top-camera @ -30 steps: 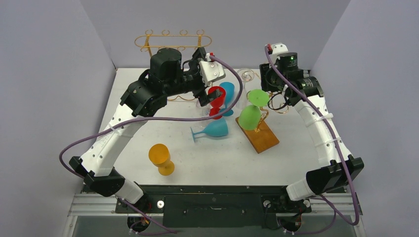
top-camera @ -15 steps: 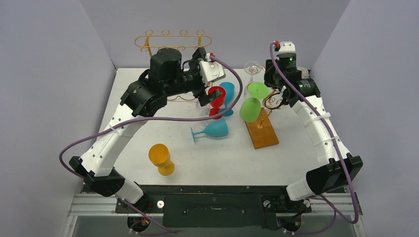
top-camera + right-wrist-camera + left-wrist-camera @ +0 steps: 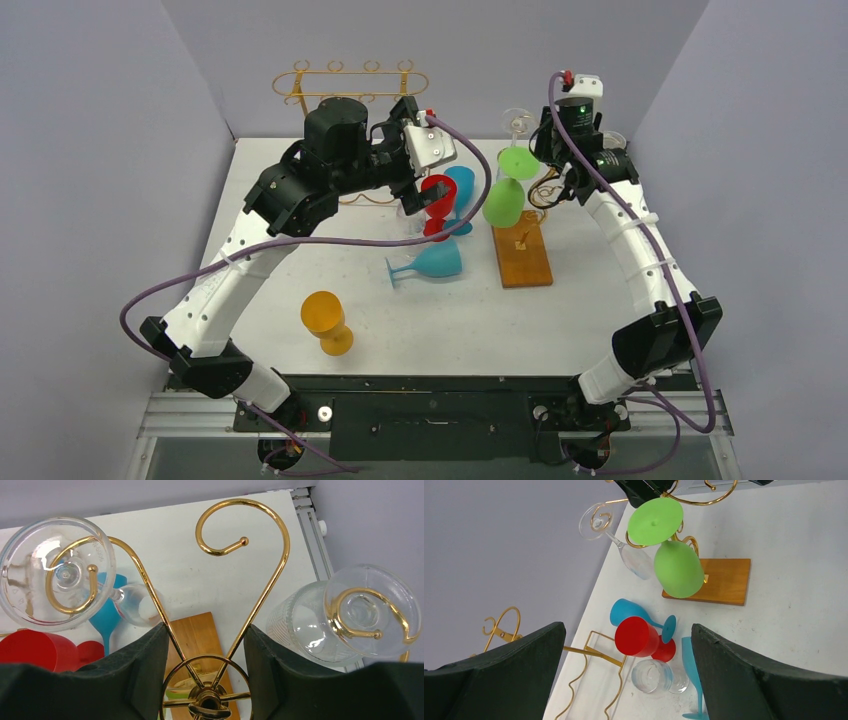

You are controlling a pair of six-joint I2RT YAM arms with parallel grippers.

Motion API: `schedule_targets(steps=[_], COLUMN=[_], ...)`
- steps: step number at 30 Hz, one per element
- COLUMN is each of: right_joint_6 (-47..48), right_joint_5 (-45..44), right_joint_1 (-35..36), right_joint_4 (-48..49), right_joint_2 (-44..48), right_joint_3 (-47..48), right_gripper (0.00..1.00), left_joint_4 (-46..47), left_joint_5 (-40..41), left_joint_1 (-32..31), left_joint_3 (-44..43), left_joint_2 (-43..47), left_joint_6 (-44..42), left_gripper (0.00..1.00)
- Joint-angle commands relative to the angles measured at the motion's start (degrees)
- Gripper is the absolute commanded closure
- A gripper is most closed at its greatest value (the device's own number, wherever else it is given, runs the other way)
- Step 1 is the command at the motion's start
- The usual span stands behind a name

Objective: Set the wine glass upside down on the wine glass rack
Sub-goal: Adjust the wine rack at the center of the board, then pick up the wine glass at the center of the board.

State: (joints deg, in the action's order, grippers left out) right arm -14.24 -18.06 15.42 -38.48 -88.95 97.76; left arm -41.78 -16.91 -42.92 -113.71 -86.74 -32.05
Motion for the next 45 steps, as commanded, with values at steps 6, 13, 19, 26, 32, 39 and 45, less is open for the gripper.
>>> schedule_targets(steps=[6, 13, 19, 26, 32, 39, 45], right_joint_6=[-4.68, -4.74, -5.18, -4.7, -3.57, -2.82, -2.69], right_joint_5=[-3.42, -6.11, -3.49, -0.39, 0.91, 3.36, 5.51], right_joint_1=[0.0, 0.22, 0.62, 1.58, 1.56, 1.21, 1.42], right_joint_4=[12.28, 14.09, 12.58, 10.99, 8.18, 5.02, 2.42], right_joint_2=[-4.06, -4.93, -4.85, -2.38, -0.75, -0.25, 3.07], right_joint_3=[5.92, 6.85, 7.56, 7.09, 9.73, 13.33, 15.97], right_gripper=[1.0, 1.0, 0.85, 0.55, 0.29, 0.26, 0.25], left_joint_4=[2.11, 2.32, 2.07, 2.51, 1.17, 1.09, 0.82], left_joint_5=[0.08, 0.64, 0.79, 1.27, 1.7, 1.48, 2.69], left_joint_1=[0.2, 0.29, 1.08, 2.11, 2.87, 3.0, 3.91], left_joint_3=[0.3, 1.44, 3.14, 9.05, 10.21, 9.89, 8.47], left_joint_2=[2.05, 2.67, 3.29, 6.27, 7.24, 7.12, 6.89], left_joint_6=[-0.32, 0.67, 4.3, 9.0, 9.99, 9.64, 11.31], left_gripper=[0.05, 0.04, 0.04, 0.02, 0.04, 0.04, 0.04])
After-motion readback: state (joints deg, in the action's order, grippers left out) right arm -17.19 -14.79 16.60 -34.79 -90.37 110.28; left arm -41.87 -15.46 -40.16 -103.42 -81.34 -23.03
